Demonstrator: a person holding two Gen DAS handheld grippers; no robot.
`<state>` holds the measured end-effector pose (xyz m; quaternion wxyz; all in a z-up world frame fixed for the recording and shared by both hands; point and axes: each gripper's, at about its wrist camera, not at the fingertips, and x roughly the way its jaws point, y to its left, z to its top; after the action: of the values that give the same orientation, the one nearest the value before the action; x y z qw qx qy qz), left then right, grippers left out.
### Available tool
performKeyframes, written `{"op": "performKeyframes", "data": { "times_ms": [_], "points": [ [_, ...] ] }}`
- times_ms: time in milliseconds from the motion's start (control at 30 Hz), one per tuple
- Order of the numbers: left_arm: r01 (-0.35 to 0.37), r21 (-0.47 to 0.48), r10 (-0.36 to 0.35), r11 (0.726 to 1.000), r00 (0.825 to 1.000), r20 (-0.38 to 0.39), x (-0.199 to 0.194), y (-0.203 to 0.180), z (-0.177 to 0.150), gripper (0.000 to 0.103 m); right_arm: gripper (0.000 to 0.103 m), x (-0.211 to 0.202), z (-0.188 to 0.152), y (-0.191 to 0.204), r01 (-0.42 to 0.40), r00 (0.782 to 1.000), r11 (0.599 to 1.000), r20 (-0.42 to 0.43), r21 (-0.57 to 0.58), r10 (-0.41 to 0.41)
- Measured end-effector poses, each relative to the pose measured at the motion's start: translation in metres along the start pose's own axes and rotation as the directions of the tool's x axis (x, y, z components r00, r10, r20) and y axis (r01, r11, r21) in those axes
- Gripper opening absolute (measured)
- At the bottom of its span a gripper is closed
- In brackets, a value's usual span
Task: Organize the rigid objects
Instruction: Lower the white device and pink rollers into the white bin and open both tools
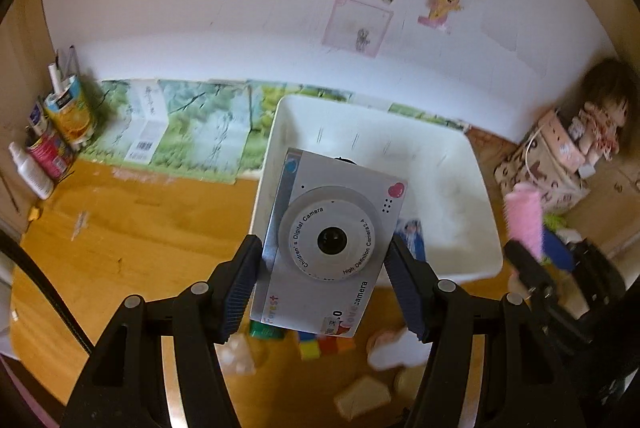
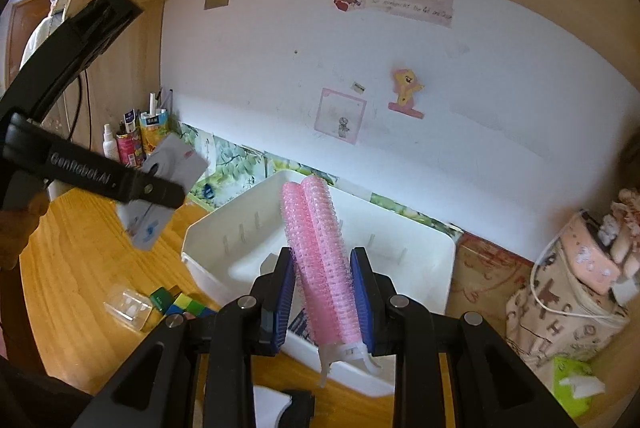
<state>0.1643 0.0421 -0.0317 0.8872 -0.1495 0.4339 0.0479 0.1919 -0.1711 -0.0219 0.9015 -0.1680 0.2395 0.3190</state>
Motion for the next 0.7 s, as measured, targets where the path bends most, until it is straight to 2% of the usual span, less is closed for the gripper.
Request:
{"op": "performKeyframes", "data": {
  "times_ms": [233, 367, 433, 700],
  "points": [
    [0.048, -0.004, -0.047, 0.999, 0.994, 0.101, 0.019, -0.002, 0.0, 0.066, 0.028, 0.024, -0.012, -0.014, -0.049, 0.998, 0.998, 0.05, 0.028, 0.047],
    [0.084, -0.025, -0.08, 0.996, 0.986, 0.144, 0.026, -0.002, -0.002, 0.066, 0.028, 0.04, -0.017, -0.02, -0.069, 0.997, 0.997, 0.028, 0.047, 0.067],
    [0.115, -0.03, -0.109, 0.993, 0.983, 0.145, 0.029, 0.0, -0.003, 0.066, 0.028, 0.044, -0.019, -0.022, -0.076, 0.997, 0.996, 0.024, 0.055, 0.075],
    [0.099, -0.052, -0.091, 0.994, 0.986, 0.141, 0.044, -0.002, -0.002, 0.066, 0.028, 0.058, -0.028, -0.031, -0.092, 0.996, 0.991, -0.006, 0.099, 0.093]
  ]
}}
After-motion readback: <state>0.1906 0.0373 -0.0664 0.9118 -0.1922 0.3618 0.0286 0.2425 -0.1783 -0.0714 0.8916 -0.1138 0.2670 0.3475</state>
